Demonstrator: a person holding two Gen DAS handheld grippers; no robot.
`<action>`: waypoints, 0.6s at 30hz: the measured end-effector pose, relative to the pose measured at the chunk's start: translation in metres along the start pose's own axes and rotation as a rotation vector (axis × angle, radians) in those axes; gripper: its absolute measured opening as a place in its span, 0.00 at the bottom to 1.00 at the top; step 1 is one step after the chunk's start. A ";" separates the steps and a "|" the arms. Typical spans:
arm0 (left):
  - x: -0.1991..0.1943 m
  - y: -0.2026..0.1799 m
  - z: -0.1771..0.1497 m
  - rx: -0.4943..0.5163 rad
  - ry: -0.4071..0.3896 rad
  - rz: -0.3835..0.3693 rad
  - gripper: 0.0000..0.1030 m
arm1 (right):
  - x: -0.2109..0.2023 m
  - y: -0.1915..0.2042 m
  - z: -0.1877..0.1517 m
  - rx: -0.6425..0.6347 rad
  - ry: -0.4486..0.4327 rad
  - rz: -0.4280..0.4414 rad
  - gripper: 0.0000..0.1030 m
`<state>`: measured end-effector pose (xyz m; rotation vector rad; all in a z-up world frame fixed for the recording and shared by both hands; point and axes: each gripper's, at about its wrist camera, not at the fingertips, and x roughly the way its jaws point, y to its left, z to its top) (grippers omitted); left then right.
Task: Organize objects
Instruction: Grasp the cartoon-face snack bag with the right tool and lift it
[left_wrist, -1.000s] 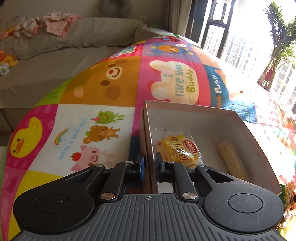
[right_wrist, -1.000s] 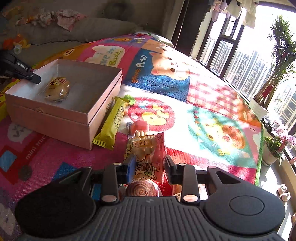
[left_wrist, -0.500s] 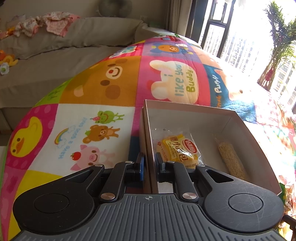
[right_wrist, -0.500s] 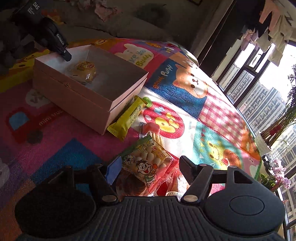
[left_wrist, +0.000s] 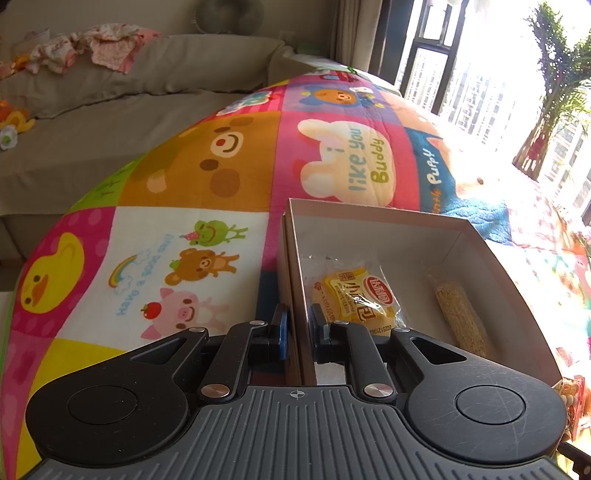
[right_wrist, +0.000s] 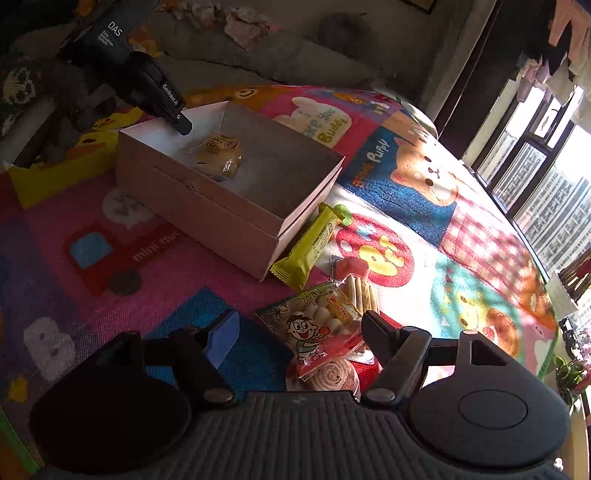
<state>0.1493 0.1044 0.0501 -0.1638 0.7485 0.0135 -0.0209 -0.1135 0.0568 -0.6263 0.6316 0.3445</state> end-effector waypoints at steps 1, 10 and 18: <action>0.000 0.000 0.000 -0.002 -0.001 0.000 0.14 | 0.004 -0.001 0.001 -0.027 0.007 -0.001 0.75; 0.000 0.000 0.001 0.005 0.001 0.004 0.14 | 0.056 -0.029 0.009 0.078 0.078 0.131 0.68; 0.000 0.000 0.001 0.002 0.000 0.004 0.14 | 0.021 -0.029 0.002 0.251 0.133 0.229 0.49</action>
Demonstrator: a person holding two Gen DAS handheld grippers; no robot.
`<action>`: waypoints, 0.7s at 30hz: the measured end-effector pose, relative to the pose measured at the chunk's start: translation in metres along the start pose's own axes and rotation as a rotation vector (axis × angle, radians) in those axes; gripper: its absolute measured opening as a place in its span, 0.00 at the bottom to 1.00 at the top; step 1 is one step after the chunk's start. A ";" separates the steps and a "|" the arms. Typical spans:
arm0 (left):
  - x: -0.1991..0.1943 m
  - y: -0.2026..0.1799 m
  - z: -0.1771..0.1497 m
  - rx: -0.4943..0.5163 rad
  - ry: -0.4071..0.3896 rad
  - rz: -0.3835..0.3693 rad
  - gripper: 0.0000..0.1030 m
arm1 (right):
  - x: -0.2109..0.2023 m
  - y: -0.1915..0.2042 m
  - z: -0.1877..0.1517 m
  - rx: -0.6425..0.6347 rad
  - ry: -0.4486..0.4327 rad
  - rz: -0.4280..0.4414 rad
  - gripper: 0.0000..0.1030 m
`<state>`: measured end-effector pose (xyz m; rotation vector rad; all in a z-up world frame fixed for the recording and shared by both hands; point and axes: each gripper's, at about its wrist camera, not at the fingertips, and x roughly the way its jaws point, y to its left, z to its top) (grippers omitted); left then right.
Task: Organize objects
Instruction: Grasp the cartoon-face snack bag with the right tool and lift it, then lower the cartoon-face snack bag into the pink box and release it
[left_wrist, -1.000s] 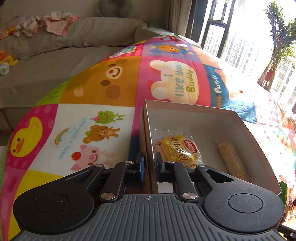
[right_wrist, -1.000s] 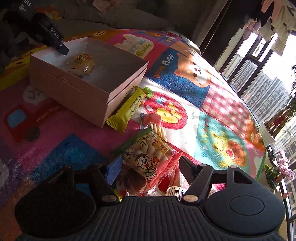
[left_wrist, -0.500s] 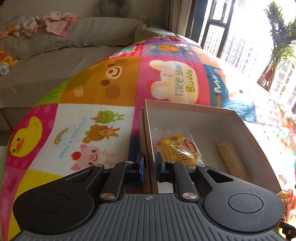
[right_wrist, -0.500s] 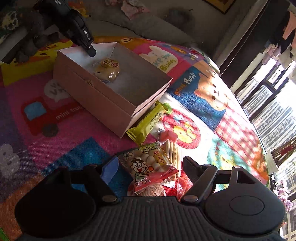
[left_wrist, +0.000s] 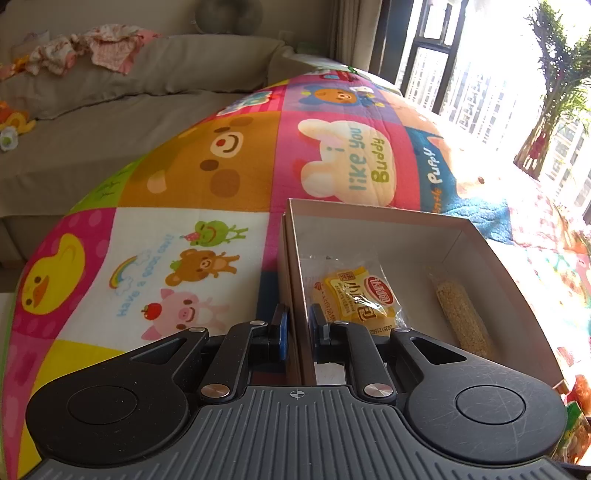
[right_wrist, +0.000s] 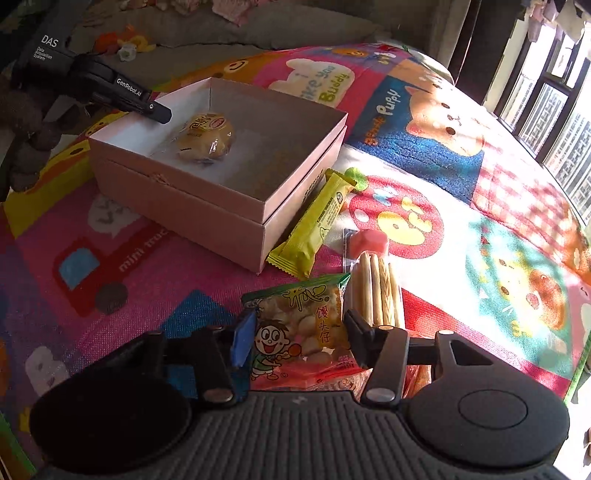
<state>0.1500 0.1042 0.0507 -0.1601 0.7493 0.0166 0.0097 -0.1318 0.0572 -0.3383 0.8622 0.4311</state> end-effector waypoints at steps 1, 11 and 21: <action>0.000 0.000 0.000 -0.001 -0.001 0.000 0.13 | -0.008 0.003 -0.003 0.026 0.014 0.032 0.49; 0.001 0.002 0.000 -0.013 0.000 -0.013 0.14 | -0.082 0.055 0.040 -0.007 -0.166 0.277 0.49; 0.002 0.003 0.001 -0.015 -0.001 -0.015 0.14 | -0.017 0.044 0.116 0.168 -0.235 0.179 0.49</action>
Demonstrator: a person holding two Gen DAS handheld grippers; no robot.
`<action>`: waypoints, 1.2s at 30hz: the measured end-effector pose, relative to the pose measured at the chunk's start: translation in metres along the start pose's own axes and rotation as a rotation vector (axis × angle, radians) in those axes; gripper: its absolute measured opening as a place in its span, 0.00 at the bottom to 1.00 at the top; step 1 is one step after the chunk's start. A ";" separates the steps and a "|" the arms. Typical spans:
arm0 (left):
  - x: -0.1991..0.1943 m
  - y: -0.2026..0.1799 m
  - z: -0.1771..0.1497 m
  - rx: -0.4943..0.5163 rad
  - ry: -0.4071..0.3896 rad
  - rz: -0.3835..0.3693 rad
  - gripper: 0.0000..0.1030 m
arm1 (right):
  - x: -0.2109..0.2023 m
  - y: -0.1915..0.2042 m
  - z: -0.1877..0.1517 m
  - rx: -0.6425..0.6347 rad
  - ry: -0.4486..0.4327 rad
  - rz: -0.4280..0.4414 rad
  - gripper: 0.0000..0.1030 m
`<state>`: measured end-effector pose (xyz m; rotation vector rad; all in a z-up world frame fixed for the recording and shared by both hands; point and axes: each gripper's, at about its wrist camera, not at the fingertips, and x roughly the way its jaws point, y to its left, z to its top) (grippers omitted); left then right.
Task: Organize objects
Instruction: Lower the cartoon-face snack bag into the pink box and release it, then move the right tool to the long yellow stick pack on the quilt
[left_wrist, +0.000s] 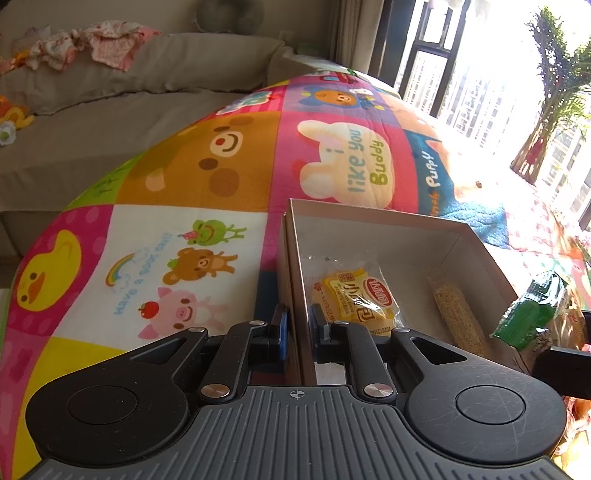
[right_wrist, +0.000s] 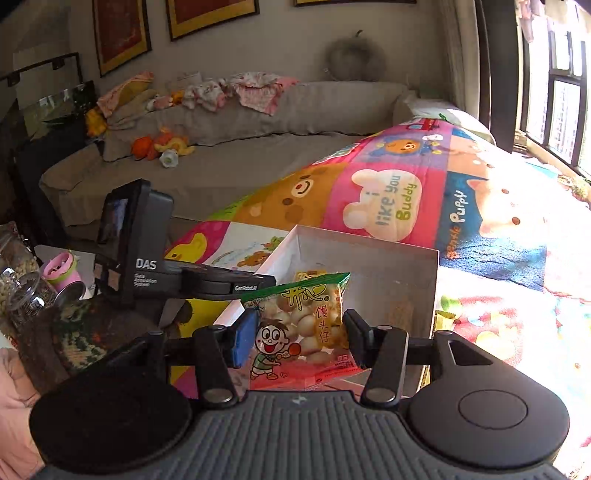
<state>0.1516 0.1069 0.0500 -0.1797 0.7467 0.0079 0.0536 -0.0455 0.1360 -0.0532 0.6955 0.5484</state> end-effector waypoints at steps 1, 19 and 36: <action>0.000 0.000 0.000 -0.001 0.001 -0.001 0.14 | 0.012 -0.005 0.002 0.029 0.010 -0.007 0.49; 0.001 -0.001 0.000 -0.001 0.000 -0.003 0.14 | 0.016 -0.073 -0.005 0.195 -0.033 -0.091 0.57; -0.001 -0.001 -0.004 -0.002 -0.010 0.005 0.14 | 0.098 -0.178 -0.005 0.387 0.120 -0.217 0.34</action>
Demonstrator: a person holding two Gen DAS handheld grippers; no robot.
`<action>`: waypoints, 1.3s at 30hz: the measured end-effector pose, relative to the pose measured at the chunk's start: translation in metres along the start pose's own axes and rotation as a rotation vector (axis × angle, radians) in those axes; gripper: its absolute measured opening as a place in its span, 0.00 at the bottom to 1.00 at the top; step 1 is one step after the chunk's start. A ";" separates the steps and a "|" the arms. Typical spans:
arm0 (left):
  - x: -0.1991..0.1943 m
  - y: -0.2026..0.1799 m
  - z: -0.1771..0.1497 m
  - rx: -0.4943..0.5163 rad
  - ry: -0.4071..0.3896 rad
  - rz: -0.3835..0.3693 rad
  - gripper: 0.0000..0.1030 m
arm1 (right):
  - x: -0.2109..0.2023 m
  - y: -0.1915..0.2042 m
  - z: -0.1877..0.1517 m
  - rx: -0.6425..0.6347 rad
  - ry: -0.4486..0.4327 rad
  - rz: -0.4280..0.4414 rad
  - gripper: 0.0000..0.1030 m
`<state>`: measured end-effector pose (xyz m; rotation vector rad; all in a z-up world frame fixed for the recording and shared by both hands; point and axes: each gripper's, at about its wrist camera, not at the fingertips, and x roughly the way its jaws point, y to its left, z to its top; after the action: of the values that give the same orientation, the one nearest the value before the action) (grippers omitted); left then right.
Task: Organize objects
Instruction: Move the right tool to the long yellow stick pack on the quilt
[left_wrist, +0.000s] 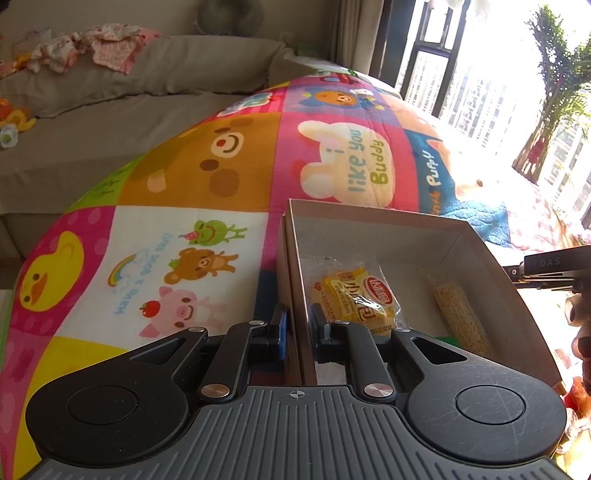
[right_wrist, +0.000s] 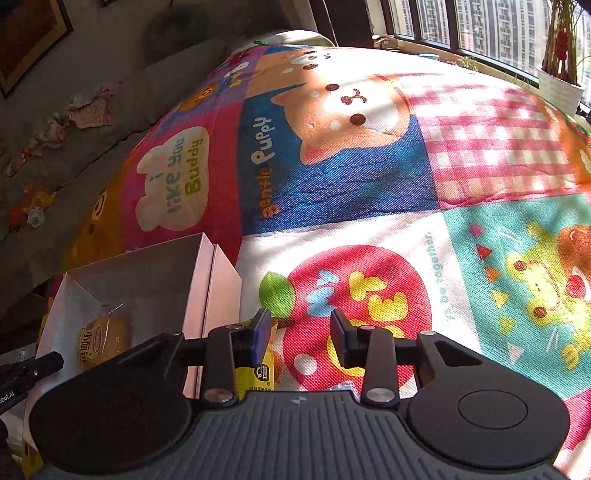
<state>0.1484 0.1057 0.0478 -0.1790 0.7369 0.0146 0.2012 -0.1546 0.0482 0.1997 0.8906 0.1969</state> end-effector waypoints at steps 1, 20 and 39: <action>-0.001 0.001 -0.001 -0.003 -0.001 -0.003 0.14 | 0.008 0.001 0.005 -0.007 0.013 -0.003 0.32; -0.002 0.002 -0.001 -0.005 0.000 -0.012 0.15 | 0.030 0.012 0.008 -0.166 0.116 0.047 0.26; -0.002 0.002 -0.001 -0.004 0.001 -0.012 0.15 | -0.051 -0.011 -0.077 -0.304 0.181 0.161 0.26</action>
<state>0.1463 0.1078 0.0483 -0.1877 0.7365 0.0049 0.1104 -0.1713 0.0369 -0.0308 1.0125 0.5019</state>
